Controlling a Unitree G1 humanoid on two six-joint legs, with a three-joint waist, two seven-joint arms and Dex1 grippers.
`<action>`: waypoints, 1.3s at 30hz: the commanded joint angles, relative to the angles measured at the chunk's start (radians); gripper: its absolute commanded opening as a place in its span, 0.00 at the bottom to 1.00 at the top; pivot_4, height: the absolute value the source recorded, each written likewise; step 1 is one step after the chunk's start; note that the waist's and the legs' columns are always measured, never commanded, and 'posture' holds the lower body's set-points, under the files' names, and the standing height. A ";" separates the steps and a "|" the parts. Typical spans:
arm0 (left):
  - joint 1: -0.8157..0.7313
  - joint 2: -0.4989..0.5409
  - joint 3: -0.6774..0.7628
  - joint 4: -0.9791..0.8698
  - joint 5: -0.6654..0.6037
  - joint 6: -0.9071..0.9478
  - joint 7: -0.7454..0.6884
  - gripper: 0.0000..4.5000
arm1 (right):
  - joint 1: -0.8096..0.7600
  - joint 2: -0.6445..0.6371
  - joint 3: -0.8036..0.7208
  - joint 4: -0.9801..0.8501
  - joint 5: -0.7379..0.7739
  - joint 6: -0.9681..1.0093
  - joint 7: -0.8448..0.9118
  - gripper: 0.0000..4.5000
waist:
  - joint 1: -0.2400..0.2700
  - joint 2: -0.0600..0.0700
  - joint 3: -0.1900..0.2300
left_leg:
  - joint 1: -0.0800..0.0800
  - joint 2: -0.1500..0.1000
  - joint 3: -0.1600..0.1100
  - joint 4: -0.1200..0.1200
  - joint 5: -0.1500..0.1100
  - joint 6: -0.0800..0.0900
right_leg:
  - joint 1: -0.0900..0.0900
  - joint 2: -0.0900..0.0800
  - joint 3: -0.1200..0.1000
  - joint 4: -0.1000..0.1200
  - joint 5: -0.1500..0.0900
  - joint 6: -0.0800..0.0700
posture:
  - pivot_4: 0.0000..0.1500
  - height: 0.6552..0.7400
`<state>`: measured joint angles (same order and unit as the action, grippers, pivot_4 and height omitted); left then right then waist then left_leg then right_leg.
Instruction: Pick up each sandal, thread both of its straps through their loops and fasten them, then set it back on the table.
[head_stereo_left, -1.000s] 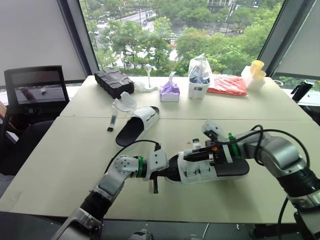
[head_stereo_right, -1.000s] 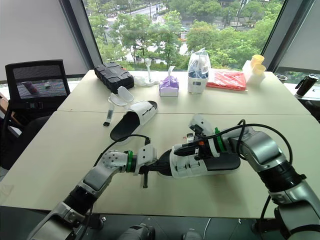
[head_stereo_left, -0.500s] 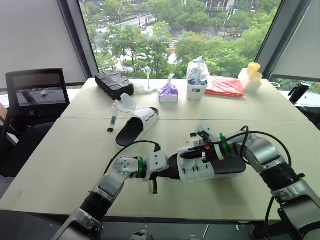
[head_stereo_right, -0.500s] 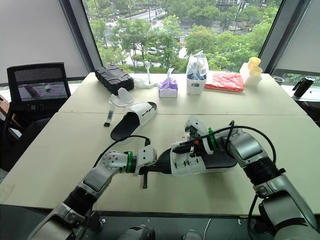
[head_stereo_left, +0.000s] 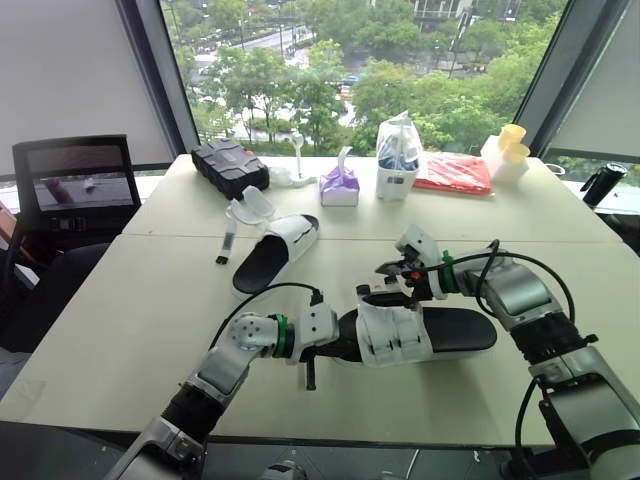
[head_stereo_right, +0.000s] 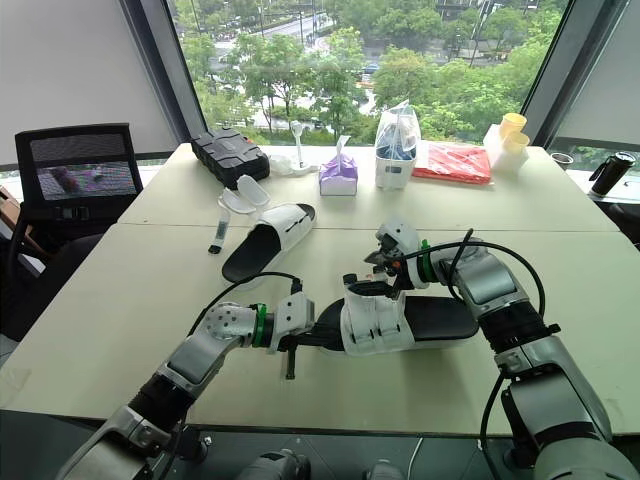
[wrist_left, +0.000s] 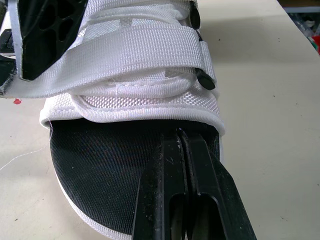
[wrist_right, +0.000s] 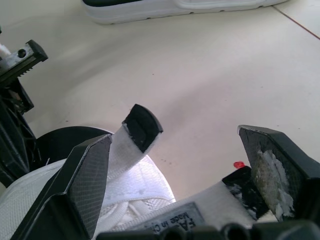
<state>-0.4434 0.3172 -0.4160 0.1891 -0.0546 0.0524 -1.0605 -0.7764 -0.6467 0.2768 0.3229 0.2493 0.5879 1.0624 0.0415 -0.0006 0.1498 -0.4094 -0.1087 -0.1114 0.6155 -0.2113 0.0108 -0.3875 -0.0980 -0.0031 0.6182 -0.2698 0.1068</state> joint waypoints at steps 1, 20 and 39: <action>0.054 0.009 -0.083 0.101 0.075 0.040 -0.003 0.00 | -0.048 0.033 -0.026 0.000 -0.017 -0.027 -0.011 0.99 | 0.000 0.000 0.000 | 0.000 0.000 0.000 0.000 0.000 0.000 | 0.000 0.000 0.000 0.000 0.000 0.000 | 1.00 1.00; 0.057 0.002 -0.084 0.112 0.078 0.028 0.007 0.00 | -0.134 0.046 -0.010 0.188 -0.316 -0.382 -0.157 0.99 | 0.001 0.001 0.000 | 0.001 -0.001 0.000 0.000 0.001 -0.001 | 0.000 0.000 0.000 0.001 0.000 0.000 | 1.00 1.00; -0.003 -0.023 -0.027 0.218 0.056 -0.031 0.022 0.00 | 0.341 -0.234 -0.342 -0.277 -0.254 -0.673 -0.319 0.99 | -0.005 0.002 0.000 | 0.007 0.000 0.000 0.001 0.001 -0.001 | 0.014 0.000 0.000 0.001 -0.004 0.001 | 1.00 1.00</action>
<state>-0.4859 0.2854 -0.3969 0.3107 -0.0572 -0.0129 -1.0433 -0.4109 -0.8970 -0.0289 0.0977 -0.0554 -0.1532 0.7538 0.0362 0.0015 0.1498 -0.4015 -0.1080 -0.1117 0.6163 -0.2099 0.0098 -0.3733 -0.0982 -0.0025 0.6191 -0.2744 0.1075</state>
